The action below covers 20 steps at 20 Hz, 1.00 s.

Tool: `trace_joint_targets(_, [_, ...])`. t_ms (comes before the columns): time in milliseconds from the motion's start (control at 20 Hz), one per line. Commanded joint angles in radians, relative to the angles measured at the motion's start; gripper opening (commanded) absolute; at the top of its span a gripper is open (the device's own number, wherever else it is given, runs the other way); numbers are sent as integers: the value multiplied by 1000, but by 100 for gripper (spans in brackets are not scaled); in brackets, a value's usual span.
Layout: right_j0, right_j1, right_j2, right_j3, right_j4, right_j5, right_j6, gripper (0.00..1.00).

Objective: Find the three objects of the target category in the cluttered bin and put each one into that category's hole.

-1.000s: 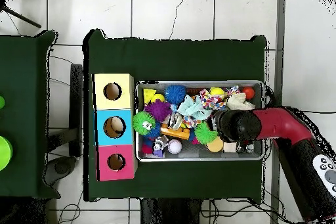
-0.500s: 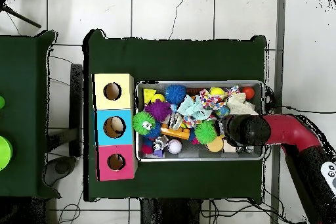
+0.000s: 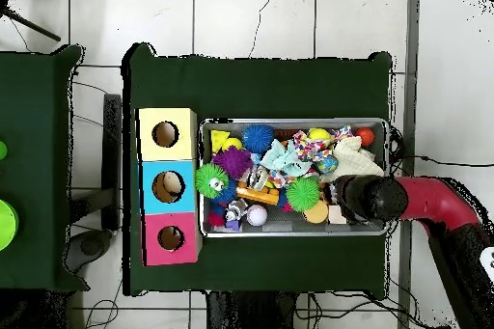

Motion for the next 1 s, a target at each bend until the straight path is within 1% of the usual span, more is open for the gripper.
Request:
trace_joint_targets(50, [-14, 56, -66, 42, -86, -4, -232, 100])
trace_joint_targets(350, [-3, 78, -87, 73, -100, -46, -165, 100])
trace_joint_targets(550, [2, 107, -101, 90, -104, -85, -122, 100])
trace_joint_targets(800, [36, 118, -130, 109, -94, -103, -67, 100])
trace_joint_targets(1000, [48, 132, -155, 127, -92, -153, -30, 100])
